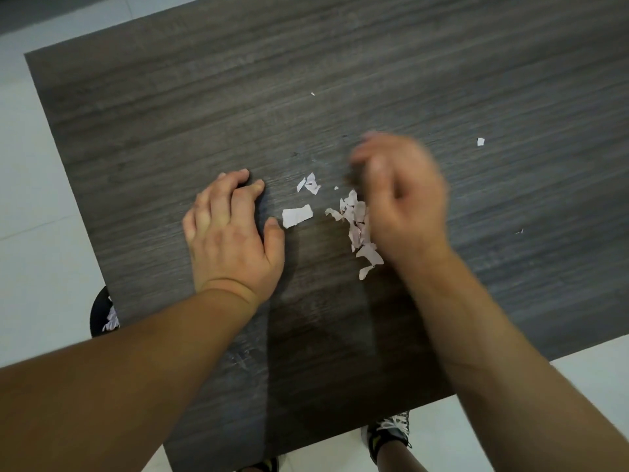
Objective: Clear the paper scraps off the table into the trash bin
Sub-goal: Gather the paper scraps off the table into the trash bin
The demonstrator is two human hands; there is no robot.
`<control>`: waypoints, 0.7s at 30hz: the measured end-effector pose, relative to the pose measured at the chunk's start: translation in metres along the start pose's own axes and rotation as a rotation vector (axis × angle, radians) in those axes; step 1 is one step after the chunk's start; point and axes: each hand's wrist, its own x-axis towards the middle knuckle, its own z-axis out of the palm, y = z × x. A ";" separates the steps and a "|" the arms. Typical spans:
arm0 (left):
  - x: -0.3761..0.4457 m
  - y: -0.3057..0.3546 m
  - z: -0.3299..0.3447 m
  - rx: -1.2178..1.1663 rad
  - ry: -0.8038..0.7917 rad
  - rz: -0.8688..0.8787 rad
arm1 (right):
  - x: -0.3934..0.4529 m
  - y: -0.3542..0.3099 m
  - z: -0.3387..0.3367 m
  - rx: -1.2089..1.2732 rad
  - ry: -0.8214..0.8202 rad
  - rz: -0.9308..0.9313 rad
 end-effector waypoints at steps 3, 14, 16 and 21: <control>0.000 0.000 0.000 -0.002 -0.010 -0.008 | 0.026 0.051 -0.049 -0.138 0.296 0.239; 0.001 0.001 0.000 0.006 -0.003 -0.013 | -0.023 -0.006 -0.015 -0.008 -0.364 0.078; 0.000 0.001 0.000 0.005 -0.001 -0.013 | -0.028 -0.008 -0.016 0.070 -0.342 0.045; 0.001 0.001 0.000 0.005 -0.008 -0.009 | 0.014 0.053 -0.055 0.016 0.204 0.290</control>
